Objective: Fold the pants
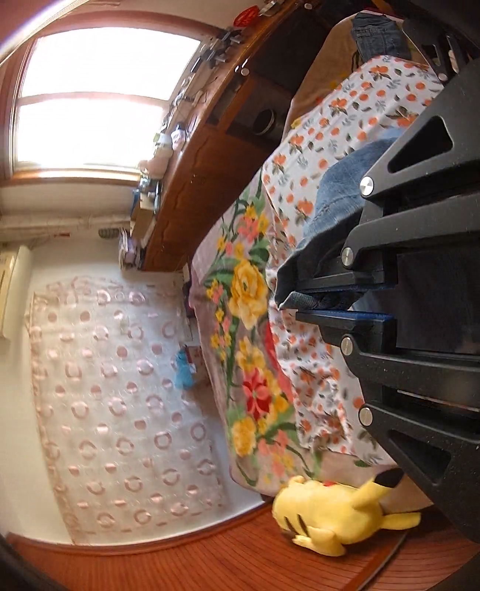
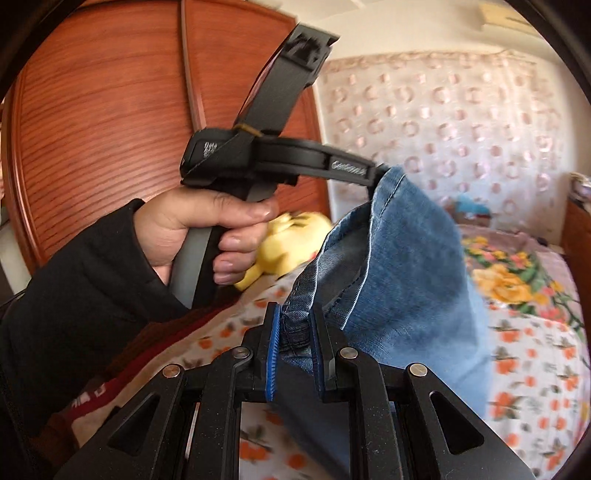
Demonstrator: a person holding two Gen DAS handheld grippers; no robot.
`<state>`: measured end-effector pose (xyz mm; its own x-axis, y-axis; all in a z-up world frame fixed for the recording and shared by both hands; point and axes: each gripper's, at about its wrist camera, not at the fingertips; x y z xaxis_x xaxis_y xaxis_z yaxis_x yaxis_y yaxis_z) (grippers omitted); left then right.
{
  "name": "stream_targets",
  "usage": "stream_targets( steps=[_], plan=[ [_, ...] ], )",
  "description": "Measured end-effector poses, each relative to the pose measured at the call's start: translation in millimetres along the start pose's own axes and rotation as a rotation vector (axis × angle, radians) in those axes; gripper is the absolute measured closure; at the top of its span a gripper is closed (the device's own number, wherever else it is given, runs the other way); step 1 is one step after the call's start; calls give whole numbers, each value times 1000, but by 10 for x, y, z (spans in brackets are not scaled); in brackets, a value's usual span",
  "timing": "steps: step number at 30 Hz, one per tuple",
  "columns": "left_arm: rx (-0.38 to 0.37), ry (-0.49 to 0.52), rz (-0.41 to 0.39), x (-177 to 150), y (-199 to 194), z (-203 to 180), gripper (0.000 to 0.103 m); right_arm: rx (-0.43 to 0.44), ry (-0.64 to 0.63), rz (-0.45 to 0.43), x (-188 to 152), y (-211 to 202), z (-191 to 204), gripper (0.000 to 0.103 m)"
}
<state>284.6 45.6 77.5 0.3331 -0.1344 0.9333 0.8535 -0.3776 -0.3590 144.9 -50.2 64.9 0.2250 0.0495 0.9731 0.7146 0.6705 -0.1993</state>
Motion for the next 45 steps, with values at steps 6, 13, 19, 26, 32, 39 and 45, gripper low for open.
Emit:
stream_targets(
  steps=[6,13,19,26,32,39,45],
  plan=[
    [55,-49,68,-485,-26,408,94,38,7,92,-174,565,268,87],
    [78,-111,137,-881,-1,686,84,24,22,156,-101,716,121,79],
    [112,-129,148,-1029,-115,752,63,-10,-23,109,43,286,-37,67],
    [27,-90,112,-1067,-241,327,55,-239,-18,79,-62,-358,-634,63],
    [-6,-73,149,-1385,-374,-73,55,-351,5,142,-195,-554,-836,62],
    [6,-118,185,-1729,-496,-221,55,-339,55,173,-245,-552,-857,58],
    [16,-163,192,-1866,-577,-267,55,-326,12,232,-248,-461,-967,56]
  ],
)
Point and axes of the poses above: each gripper's, at about its wrist camera, not at the fingertips, and y roughly the way its jaws point, z to its left, x to its top, and after that the axes turned 14 degrees about -z, right-handed
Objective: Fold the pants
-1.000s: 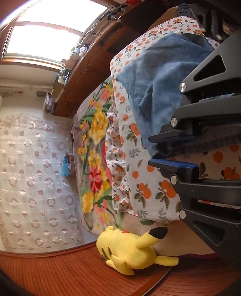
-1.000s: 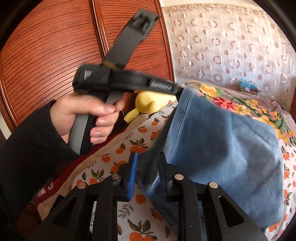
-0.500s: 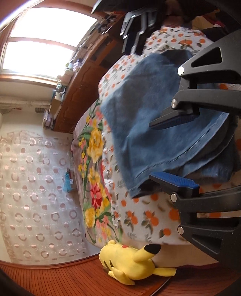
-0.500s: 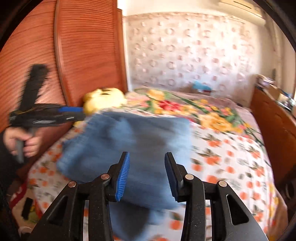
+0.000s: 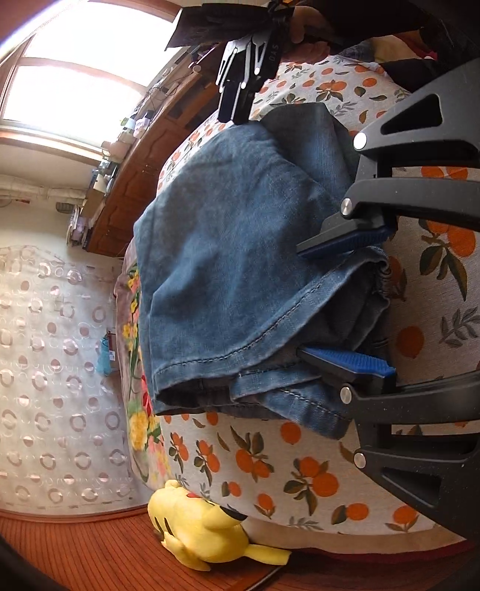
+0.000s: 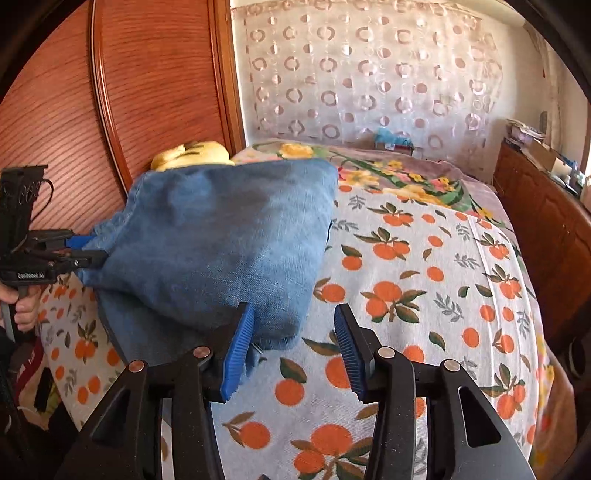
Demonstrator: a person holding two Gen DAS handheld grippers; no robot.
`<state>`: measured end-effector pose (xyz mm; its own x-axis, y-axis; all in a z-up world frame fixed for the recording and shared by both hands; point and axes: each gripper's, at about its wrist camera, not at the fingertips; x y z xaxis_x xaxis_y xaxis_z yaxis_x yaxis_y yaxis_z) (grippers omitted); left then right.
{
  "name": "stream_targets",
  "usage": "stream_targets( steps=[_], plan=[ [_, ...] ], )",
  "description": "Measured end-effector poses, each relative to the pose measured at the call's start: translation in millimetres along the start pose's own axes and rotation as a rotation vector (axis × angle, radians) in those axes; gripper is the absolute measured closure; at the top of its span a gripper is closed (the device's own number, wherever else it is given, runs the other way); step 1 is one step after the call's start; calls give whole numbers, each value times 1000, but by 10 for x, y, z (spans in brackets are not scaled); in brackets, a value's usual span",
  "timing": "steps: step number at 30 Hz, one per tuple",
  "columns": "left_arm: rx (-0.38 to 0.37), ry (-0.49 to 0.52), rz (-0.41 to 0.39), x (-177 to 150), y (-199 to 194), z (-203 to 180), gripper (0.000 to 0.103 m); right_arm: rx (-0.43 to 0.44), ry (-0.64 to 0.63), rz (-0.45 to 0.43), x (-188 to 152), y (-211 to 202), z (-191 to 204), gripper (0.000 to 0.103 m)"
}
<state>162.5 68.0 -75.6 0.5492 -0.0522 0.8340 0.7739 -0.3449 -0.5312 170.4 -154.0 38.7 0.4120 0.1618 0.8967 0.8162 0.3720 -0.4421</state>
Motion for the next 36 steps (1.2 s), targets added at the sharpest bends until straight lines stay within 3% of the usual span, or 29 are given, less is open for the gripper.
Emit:
stream_targets(
  steps=[13,15,16,17,20,24,28,36],
  plan=[
    [21,-3,4,-12,75,50,55,49,-1,72,34,359,-220,56],
    [23,-11,12,-28,108,71,55,54,9,48,56,498,-275,67],
    [25,-12,12,-35,119,79,55,74,25,28,101,478,-268,88],
    [30,-11,12,-40,131,83,55,82,34,15,102,454,-271,98],
    [54,-15,32,-65,180,94,55,59,41,3,137,284,-258,100],
    [58,-18,46,-89,223,124,58,98,79,19,27,47,-262,100],
    [49,-38,36,-116,197,156,58,92,62,63,-148,64,-259,100],
    [9,-56,12,-171,-101,70,58,72,69,12,-51,1,-221,99]
  ],
)
Point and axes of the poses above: each gripper's, at about its wrist camera, not at the fingertips, and y roughly the way its jaws point, z to its left, x to its top, and after that the axes turned 14 degrees about -z, right-handed
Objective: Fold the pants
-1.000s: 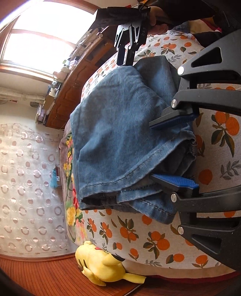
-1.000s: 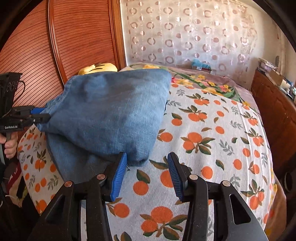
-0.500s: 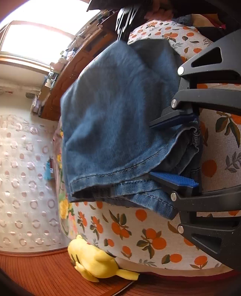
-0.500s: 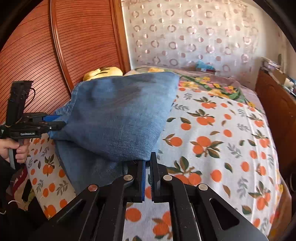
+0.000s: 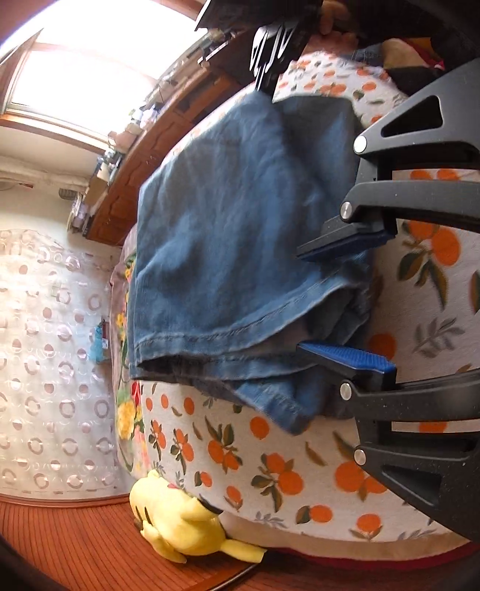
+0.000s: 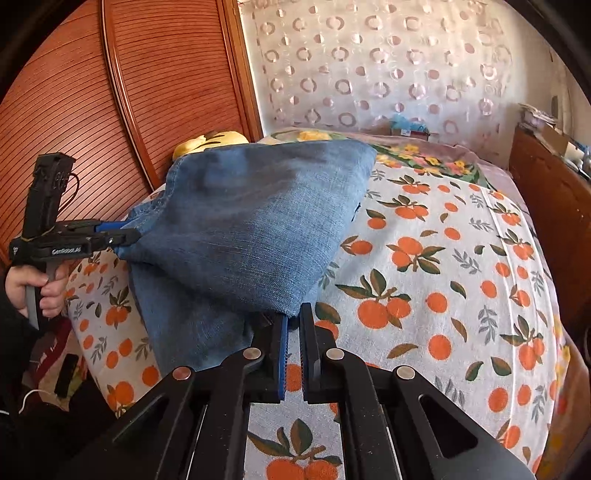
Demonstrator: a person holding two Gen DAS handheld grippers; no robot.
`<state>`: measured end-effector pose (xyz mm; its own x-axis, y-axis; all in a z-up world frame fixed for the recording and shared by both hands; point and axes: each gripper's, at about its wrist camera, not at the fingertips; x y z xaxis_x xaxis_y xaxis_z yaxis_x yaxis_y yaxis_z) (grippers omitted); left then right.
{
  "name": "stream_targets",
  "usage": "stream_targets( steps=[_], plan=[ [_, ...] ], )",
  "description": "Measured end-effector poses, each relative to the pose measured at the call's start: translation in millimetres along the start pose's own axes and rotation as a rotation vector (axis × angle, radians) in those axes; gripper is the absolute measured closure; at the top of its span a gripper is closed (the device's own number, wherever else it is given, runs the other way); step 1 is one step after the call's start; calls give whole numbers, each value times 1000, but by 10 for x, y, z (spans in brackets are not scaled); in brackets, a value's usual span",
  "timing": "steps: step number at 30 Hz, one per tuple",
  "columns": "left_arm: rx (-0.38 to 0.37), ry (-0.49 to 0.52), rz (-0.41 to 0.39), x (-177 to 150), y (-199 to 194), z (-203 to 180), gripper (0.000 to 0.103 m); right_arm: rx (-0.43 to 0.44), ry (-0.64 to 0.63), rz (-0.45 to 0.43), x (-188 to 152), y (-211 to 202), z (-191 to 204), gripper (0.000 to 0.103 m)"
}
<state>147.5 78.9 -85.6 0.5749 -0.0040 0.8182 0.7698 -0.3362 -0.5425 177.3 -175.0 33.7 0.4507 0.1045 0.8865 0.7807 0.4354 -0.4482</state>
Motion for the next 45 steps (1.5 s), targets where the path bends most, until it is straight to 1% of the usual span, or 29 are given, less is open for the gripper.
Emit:
stream_targets(
  steps=[3,4,5,6,8,10,11,12,13,15,16,17,19,21,22,24,26,28,29,30,32,33,35,38,42,45],
  plan=[
    [-13,14,-4,-38,-5,-63,59,-1,6,0,-65,27,-5,99],
    [-14,19,-2,-48,10,-86,63,0,8,0,-84,42,-2,99],
    [-15,23,1,-51,27,-102,79,0,9,1,-96,51,0,99],
    [-14,29,5,-50,43,-118,92,-2,8,2,-107,61,1,99],
    [-6,48,-11,-16,20,-154,99,1,9,5,-119,81,0,99],
    [8,50,-88,98,-128,-156,100,5,17,9,-127,87,-24,99],
    [23,41,-137,187,-244,-130,100,15,21,9,-131,83,-30,99],
    [29,27,-163,262,-332,-92,100,37,27,7,-135,73,-22,98],
    [34,26,-166,309,-363,-58,100,54,31,5,-137,63,-1,97],
    [106,50,-150,341,-323,40,100,66,25,6,-132,52,59,97],
    [129,49,-122,319,-262,109,100,74,21,10,-131,45,84,97],
    [127,35,-82,268,-192,177,100,76,17,10,-129,33,102,96],
    [113,14,-48,166,-132,243,98,80,17,2,-122,-13,110,94],
    [136,31,-34,100,-102,252,97,79,24,-6,-109,-62,90,94],
    [133,29,-32,94,-107,253,96,71,24,-11,-97,-83,77,94],
    [135,23,-32,92,-118,252,88,51,20,-23,-69,-111,56,94],
    [136,22,-45,126,-167,246,85,29,23,-44,-26,-136,22,91],
    [124,20,-68,222,-230,229,79,16,32,-70,39,-145,4,88],
    [122,23,-81,272,-248,195,73,14,35,-80,67,-137,8,84],
    [120,27,-97,328,-252,194,64,14,41,-89,106,-119,12,82],
    [111,44,-133,458,-262,165,54,23,48,-103,176,-53,40,72],
    [104,51,-144,531,-243,151,53,25,48,-105,205,1,63,70],
    [99,58,-147,655,-156,138,53,23,45,-93,231,129,103,61],
    [93,81,-132,825,78,105,53,-6,35,-54,164,318,106,59],
    [115,133,-83,987,509,123,53,-21,35,-6,64,472,89,56],
    [161,166,-25,1038,849,203,53,-20,63,15,-6,536,35,51]
  ],
)
Point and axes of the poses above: each gripper's, at about its wrist camera, not at the fingertips, and y roughly the way its jaws point, z to its left, x to its top, and after that the axes turned 14 degrees about -z, right-handed
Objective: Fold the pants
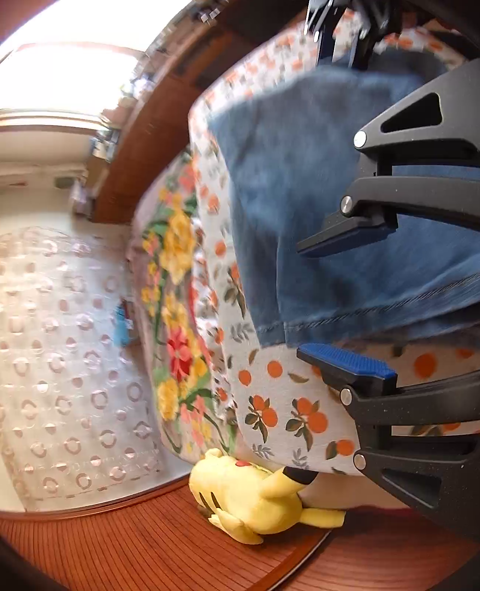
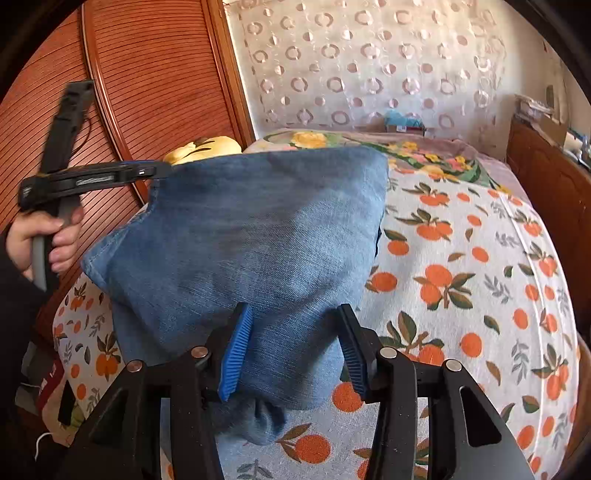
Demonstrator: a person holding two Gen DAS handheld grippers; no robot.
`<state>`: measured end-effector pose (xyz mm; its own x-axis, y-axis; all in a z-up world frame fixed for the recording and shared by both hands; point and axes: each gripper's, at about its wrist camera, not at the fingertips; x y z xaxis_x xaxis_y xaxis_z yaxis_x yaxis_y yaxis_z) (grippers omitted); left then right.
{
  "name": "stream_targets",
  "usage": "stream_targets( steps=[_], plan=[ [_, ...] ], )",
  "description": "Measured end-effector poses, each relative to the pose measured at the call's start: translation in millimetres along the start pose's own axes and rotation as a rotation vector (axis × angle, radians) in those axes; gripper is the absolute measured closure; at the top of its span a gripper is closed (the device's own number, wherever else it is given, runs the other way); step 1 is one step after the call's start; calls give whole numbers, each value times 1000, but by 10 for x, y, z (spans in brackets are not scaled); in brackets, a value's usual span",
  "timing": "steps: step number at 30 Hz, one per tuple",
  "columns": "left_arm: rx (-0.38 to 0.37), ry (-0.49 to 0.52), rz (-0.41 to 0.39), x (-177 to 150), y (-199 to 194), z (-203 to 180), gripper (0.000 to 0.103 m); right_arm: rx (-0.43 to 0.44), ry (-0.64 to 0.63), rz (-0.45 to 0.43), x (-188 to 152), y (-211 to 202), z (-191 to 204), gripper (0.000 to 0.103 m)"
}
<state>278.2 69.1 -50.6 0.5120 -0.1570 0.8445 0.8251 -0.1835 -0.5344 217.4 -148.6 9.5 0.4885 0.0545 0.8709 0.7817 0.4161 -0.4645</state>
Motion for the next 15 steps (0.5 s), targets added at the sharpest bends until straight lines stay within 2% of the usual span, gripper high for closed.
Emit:
stream_targets(
  steps=[4,7,15],
  plan=[
    [39,42,72,-68,348,68,53,9,41,18,-37,40,-68,47],
    [35,50,109,-146,533,112,53,18,60,22,-17,76,-92,46],
    [36,40,114,-217,607,139,52,29,69,41,-13,100,-101,45]
  ],
)
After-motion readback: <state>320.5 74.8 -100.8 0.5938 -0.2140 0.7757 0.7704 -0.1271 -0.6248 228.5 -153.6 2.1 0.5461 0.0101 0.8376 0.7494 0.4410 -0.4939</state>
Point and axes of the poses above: each gripper's, at about its wrist camera, not at the fingertips, and y roughly the way its jaws point, z to its left, x to its top, and after that the axes turned 14 degrees about -z, right-handed
